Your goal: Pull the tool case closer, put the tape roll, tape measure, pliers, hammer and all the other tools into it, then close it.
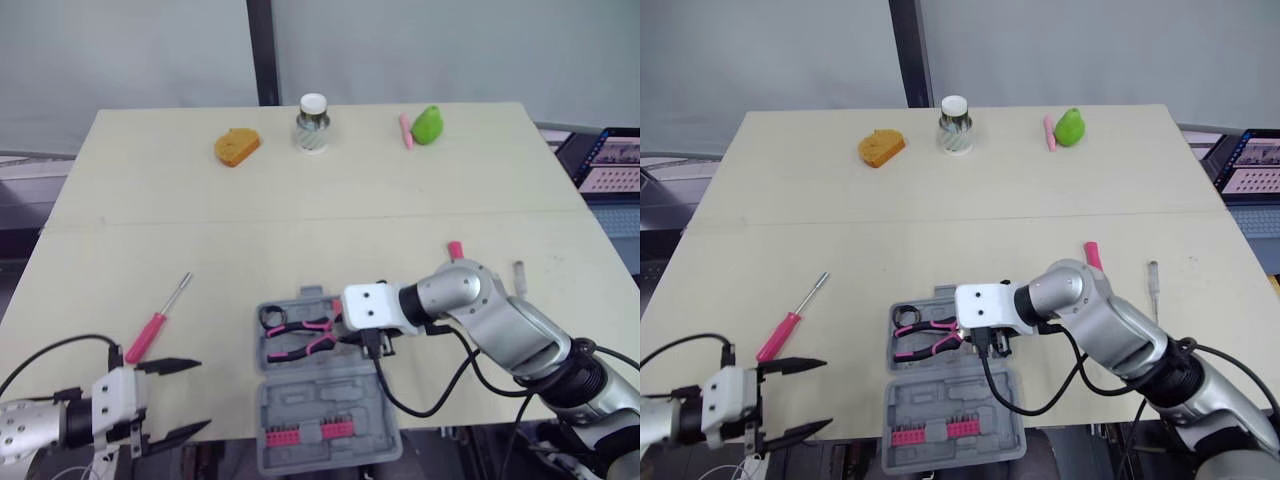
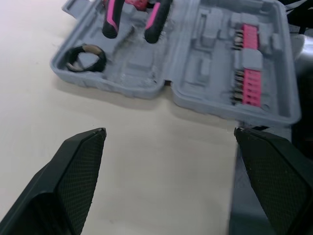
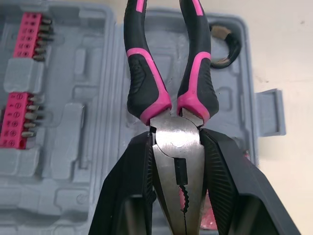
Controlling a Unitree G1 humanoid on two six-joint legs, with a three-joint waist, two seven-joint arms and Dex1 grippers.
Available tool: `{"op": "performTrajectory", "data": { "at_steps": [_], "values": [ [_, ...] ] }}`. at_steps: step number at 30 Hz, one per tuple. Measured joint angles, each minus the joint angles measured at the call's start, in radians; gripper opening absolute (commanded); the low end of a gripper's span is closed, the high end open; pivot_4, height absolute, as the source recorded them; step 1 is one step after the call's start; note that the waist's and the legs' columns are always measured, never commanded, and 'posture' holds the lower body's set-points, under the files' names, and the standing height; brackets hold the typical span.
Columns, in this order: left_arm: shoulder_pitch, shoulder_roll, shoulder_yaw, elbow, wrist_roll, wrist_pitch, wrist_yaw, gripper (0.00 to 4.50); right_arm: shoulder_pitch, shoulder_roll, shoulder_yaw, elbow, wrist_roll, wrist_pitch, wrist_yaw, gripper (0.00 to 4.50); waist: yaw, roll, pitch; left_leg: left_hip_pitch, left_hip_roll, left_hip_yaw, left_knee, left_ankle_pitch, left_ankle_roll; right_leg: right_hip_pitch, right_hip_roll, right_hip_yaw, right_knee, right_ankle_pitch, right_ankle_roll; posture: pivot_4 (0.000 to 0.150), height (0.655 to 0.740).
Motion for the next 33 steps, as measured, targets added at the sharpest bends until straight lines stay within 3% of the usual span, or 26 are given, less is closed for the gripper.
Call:
{"op": "performTrajectory", "data": {
  "at_steps": [8, 33],
  "values": [
    [0.070, -0.044, 0.023, -0.001, -0.008, -0.083, 0.033, 4.50, 0.004, 0.019, 0.071, -0.032, -0.036, 0.076, -0.039, 0.95, 0.002, -0.001, -0.001, 0.000, 0.000, 0.001, 0.000, 0.000, 0.000, 0.000, 0.000, 0.000, -0.001, 0.000, -0.001, 0.150, 0.7400],
    [0.108, -0.050, 0.021, -0.044, -0.042, -0.032, 0.087, 4.50, -0.010, 0.082, 0.153, 0.041, -0.103, 0.101, -0.119, 0.95, 0.001, -0.002, -0.001, 0.000, 0.000, 0.002, 0.000, 0.000, 0.000, 0.000, 0.000, 0.000, -0.001, 0.000, -0.001, 0.150, 0.7400]
  ]
}}
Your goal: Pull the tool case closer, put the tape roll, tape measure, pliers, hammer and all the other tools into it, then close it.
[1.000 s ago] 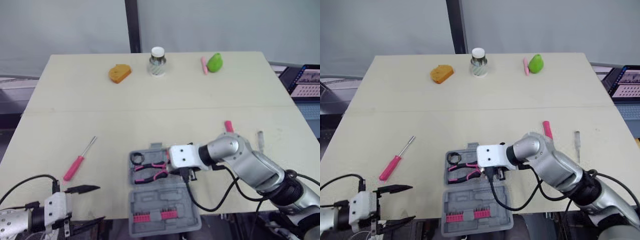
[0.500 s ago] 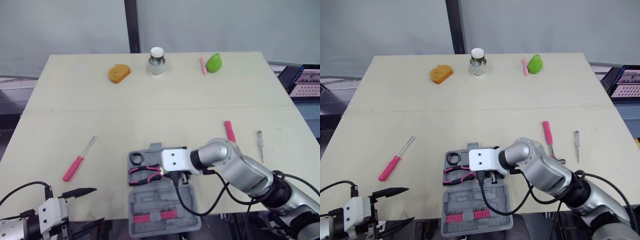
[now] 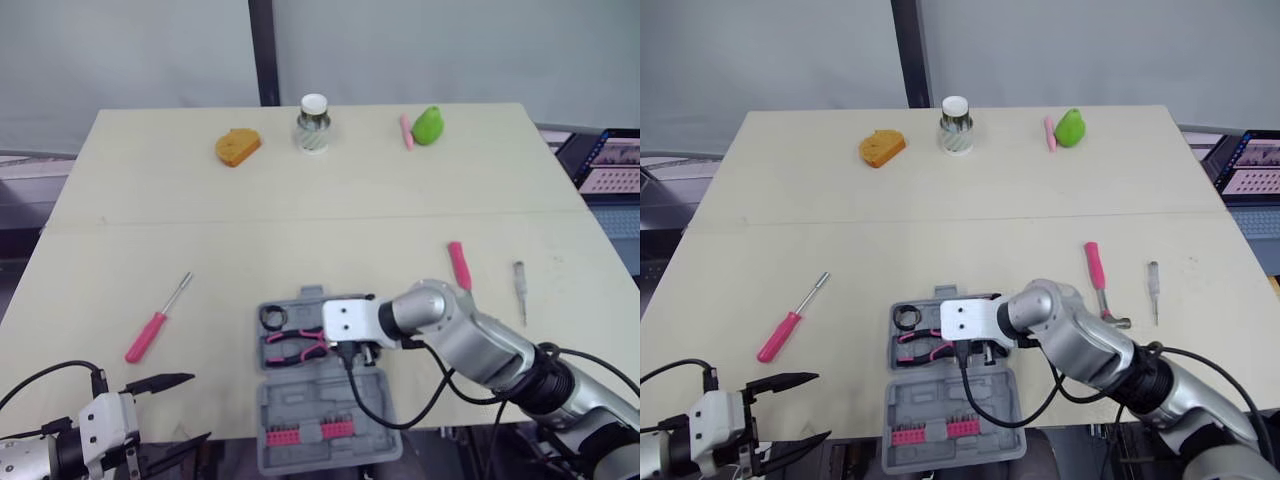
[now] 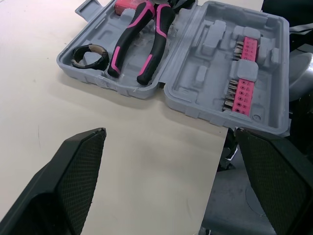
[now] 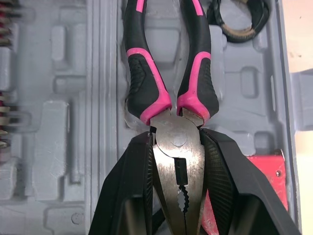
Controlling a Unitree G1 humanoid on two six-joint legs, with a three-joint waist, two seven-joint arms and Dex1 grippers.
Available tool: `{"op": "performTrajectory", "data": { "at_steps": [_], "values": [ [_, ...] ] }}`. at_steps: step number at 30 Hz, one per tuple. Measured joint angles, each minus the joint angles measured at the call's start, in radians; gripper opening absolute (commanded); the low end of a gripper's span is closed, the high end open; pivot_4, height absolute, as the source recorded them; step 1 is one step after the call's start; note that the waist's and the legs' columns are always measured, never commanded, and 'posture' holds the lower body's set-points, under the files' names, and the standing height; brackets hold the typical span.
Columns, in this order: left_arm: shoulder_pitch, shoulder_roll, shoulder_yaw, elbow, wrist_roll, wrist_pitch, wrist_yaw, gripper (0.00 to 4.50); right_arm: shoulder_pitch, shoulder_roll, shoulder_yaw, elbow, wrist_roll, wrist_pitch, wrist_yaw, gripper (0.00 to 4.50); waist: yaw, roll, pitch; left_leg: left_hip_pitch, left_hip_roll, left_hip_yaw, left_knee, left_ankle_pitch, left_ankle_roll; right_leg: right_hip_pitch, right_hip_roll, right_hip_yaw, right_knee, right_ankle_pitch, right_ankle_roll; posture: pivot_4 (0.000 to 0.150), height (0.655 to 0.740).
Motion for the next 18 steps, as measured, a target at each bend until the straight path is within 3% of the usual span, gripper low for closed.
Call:
{"op": "performTrajectory", "data": {
  "at_steps": [18],
  "values": [
    [-0.026, 0.005, -0.004, 0.001, 0.003, 0.019, 0.018, 4.50, 0.005, 0.027, 0.003, 0.027, -0.019, -0.022, -0.004, 0.95, 0.000, 0.000, 0.000, 0.000, 0.000, 0.000, 0.000, 0.000, 0.000, 0.000, 0.000, 0.000, 0.000, 0.000, 0.000, 0.150, 0.7400]
  ]
}}
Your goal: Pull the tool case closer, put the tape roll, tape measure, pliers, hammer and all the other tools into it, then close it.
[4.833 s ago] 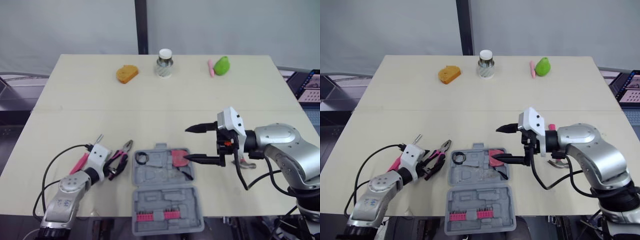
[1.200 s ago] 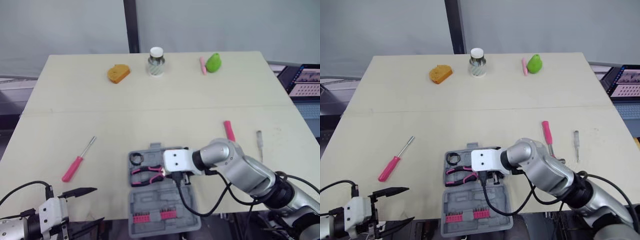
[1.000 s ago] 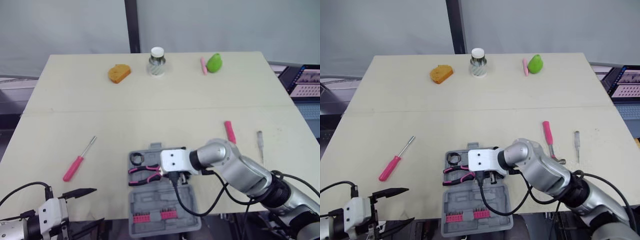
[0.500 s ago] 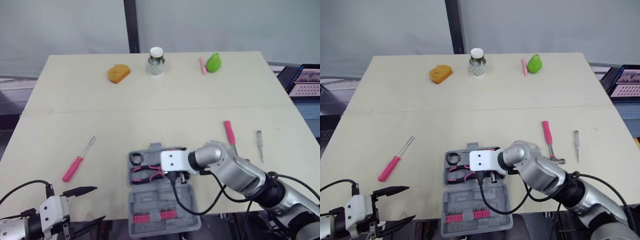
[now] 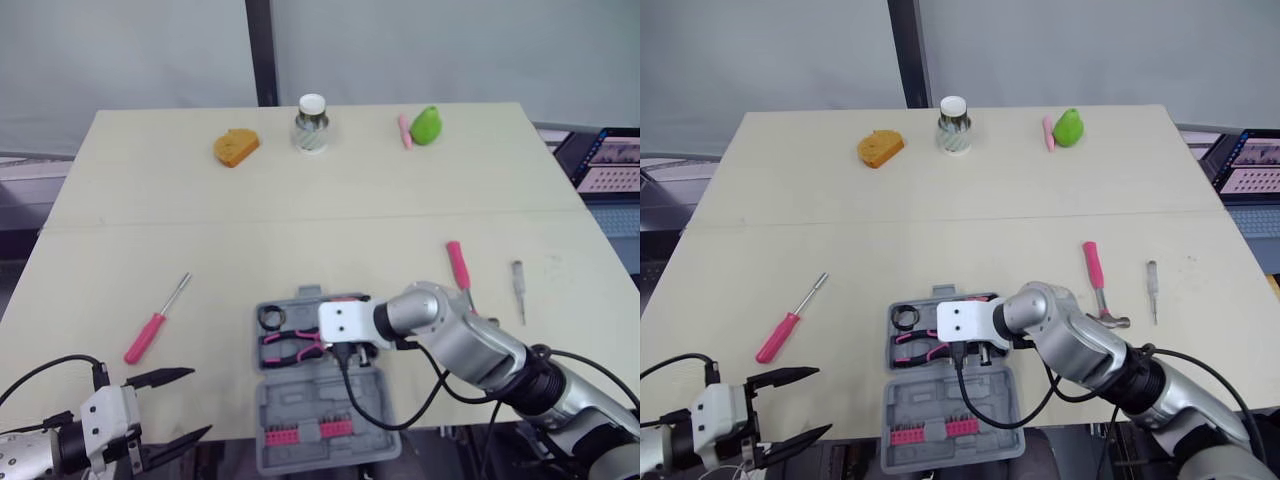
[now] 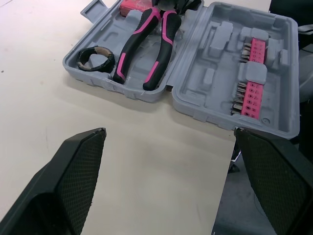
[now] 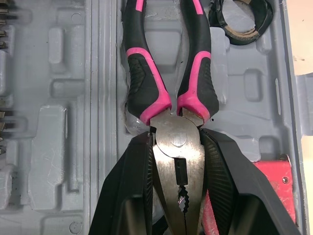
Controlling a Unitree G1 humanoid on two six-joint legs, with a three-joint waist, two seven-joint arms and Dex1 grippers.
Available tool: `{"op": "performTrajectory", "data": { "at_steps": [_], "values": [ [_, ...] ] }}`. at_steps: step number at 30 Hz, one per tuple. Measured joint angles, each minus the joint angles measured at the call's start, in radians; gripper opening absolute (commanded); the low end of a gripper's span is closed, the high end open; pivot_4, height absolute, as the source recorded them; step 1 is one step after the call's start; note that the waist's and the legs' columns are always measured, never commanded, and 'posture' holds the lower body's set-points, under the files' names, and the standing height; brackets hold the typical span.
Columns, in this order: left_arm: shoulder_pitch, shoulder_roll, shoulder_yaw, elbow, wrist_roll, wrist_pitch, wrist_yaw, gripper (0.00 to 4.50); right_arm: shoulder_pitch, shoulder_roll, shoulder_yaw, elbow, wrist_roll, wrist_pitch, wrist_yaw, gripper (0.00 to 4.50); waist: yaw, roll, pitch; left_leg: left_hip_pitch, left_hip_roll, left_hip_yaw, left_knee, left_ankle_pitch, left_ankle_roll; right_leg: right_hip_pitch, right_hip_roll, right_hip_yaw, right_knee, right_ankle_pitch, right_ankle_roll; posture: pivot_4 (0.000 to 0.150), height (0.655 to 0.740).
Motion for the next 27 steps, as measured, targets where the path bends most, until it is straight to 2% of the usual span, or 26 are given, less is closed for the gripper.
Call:
{"op": "performTrajectory", "data": {
  "at_steps": [8, 10, 11, 15, 19, 22, 27],
  "values": [
    [-0.009, 0.000, -0.009, 0.001, 0.009, 0.000, 0.002, 4.50, 0.000, 0.002, 0.000, 0.003, 0.000, -0.014, 0.002, 0.95, 0.001, 0.000, 0.000, 0.000, 0.000, 0.000, 0.000, 0.000, 0.000, 0.000, 0.000, 0.000, 0.000, 0.000, 0.000, 0.150, 0.7400],
    [-0.011, 0.000, -0.015, 0.001, 0.011, 0.000, 0.002, 4.50, 0.000, 0.002, 0.000, 0.003, 0.001, -0.014, 0.004, 2.01, 0.001, 0.000, 0.000, 0.000, 0.000, 0.000, 0.000, 0.000, 0.000, 0.000, 0.000, 0.000, 0.000, 0.000, 0.000, 0.150, 0.7400],
    [-0.012, 0.000, -0.020, 0.001, 0.012, 0.000, 0.002, 4.50, 0.000, 0.002, -0.001, 0.002, 0.003, -0.014, 0.004, 2.37, 0.001, 0.000, 0.000, 0.000, 0.000, 0.000, 0.000, 0.000, 0.000, 0.000, 0.000, 0.000, 0.000, 0.000, 0.000, 0.150, 0.7400],
    [-0.024, 0.000, -0.024, 0.004, 0.014, 0.000, 0.005, 4.50, 0.001, 0.000, -0.034, -0.002, 0.025, -0.010, 0.006, 4.32, 0.001, 0.000, 0.000, 0.000, 0.000, 0.000, 0.000, 0.000, 0.000, 0.000, 0.000, 0.000, 0.000, 0.000, 0.000, 0.150, 0.7400],
    [-0.051, 0.000, -0.030, 0.011, 0.017, 0.000, 0.012, 4.50, 0.022, 0.024, -0.136, -0.003, 0.077, -0.017, -0.009, 4.32, 0.001, -0.001, -0.001, 0.000, 0.000, 0.000, 0.000, 0.000, 0.000, 0.000, 0.000, 0.000, 0.000, 0.000, 0.000, 0.150, 0.7400],
    [-0.072, 0.001, -0.041, 0.032, 0.020, 0.000, 0.015, 4.50, 0.085, 0.103, -0.220, 0.012, 0.134, -0.095, -0.051, 3.32, 0.000, -0.002, -0.001, 0.001, 0.000, 0.000, -0.001, 0.000, 0.000, 0.000, 0.000, 0.000, 0.001, 0.000, 0.000, 0.150, 0.7400],
    [-0.115, 0.001, -0.064, 0.045, 0.034, -0.002, 0.024, 4.50, 0.196, 0.235, -0.319, 0.141, 0.208, -0.321, -0.107, 0.70, 0.000, -0.004, -0.003, 0.002, 0.000, 0.001, -0.001, 0.000, 0.000, 0.000, 0.000, 0.000, 0.002, 0.000, 0.000, 0.150, 0.7400]
  ]
}}
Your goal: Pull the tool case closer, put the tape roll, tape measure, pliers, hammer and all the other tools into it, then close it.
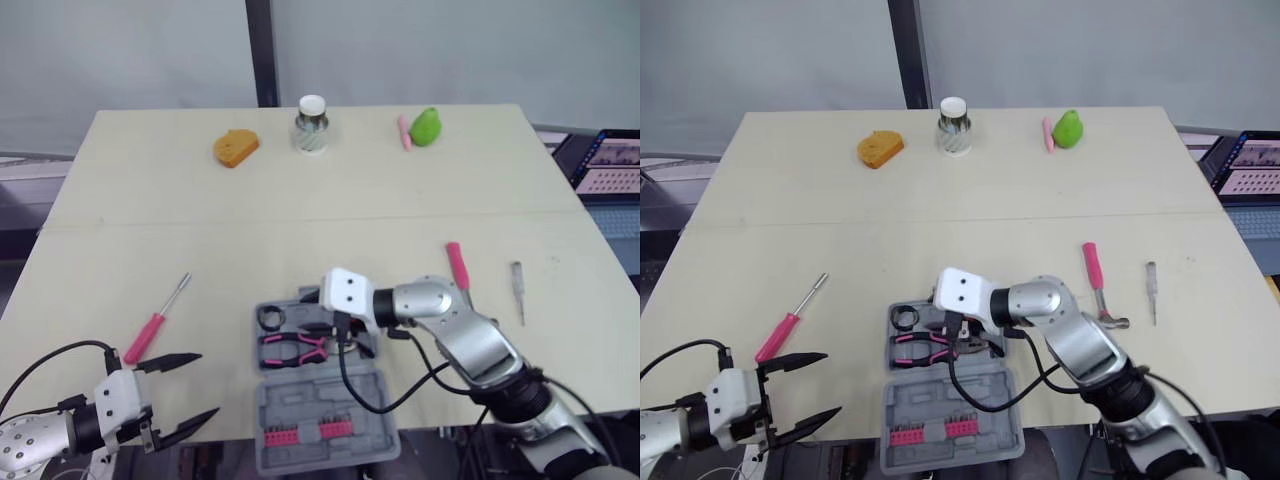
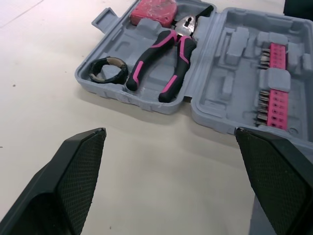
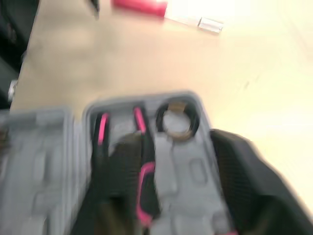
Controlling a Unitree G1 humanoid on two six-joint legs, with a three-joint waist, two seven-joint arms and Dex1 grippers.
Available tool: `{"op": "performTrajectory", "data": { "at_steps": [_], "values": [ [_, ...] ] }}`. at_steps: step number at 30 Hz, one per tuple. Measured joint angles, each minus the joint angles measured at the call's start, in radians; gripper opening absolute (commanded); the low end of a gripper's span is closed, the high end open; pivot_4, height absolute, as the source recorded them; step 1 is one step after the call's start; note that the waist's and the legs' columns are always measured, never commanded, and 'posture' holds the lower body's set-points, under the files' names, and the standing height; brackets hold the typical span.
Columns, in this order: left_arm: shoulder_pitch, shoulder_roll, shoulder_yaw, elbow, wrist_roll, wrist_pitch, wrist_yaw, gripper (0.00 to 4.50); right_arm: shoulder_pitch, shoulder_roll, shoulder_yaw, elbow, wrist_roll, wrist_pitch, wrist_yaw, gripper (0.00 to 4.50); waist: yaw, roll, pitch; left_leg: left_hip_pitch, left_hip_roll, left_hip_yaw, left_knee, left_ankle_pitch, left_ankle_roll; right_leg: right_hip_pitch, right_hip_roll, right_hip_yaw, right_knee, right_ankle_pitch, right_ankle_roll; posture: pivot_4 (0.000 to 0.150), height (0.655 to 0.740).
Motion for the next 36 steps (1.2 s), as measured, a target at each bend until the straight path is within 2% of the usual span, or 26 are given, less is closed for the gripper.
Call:
{"op": "performTrajectory", "data": {
  "at_steps": [1, 2, 7, 14, 32, 36],
  "values": [
    [-0.007, 0.000, -0.006, 0.001, 0.002, 0.000, 0.001, 4.50, 0.026, 0.021, -0.003, 0.035, 0.010, -0.048, -0.007, 0.17, 0.000, 0.000, 0.000, 0.000, 0.000, 0.000, 0.000, 0.000, 0.000, 0.000, 0.000, 0.000, 0.000, 0.000, 0.000, 0.150, 0.7400],
    [-0.014, 0.000, -0.011, 0.004, 0.003, -0.001, 0.004, 4.50, 0.053, 0.037, -0.002, 0.068, 0.016, -0.091, -0.009, 0.07, 0.000, 0.000, 0.000, 0.000, 0.000, 0.000, 0.000, 0.000, 0.000, 0.000, 0.000, 0.000, 0.000, 0.000, 0.000, 0.150, 0.7400],
    [-0.034, 0.000, -0.014, 0.023, 0.007, -0.005, 0.016, 4.50, 0.105, 0.055, 0.010, 0.226, -0.007, -0.240, -0.011, 0.07, -0.003, 0.000, 0.000, 0.001, 0.000, 0.001, 0.000, 0.000, 0.000, 0.000, 0.000, 0.000, 0.001, 0.000, 0.000, 0.150, 0.7400],
    [-0.034, 0.000, -0.015, 0.027, 0.007, -0.010, 0.023, 4.50, 0.106, 0.077, 0.033, 0.332, -0.057, -0.319, -0.024, 0.07, -0.007, 0.000, 0.000, 0.002, 0.001, 0.001, -0.001, 0.000, 0.000, 0.000, 0.000, 0.000, 0.001, 0.000, 0.000, 0.150, 0.7400],
    [-0.040, 0.003, -0.015, 0.027, 0.018, -0.011, 0.026, 4.50, 0.074, 0.067, 0.097, 0.366, -0.173, -0.360, -0.035, 0.07, -0.007, -0.002, -0.012, 0.007, 0.001, 0.001, -0.001, 0.000, 0.000, 0.005, 0.000, 0.000, 0.001, 0.000, 0.000, 0.150, 0.7400],
    [-0.044, 0.003, -0.016, 0.027, 0.025, -0.011, 0.031, 4.50, 0.071, 0.064, 0.103, 0.367, -0.178, -0.346, -0.036, 0.07, -0.005, -0.001, -0.014, 0.011, 0.001, 0.000, -0.002, 0.000, 0.000, 0.011, 0.000, 0.000, -0.003, 0.000, 0.000, 0.150, 0.7400]
  ]
}}
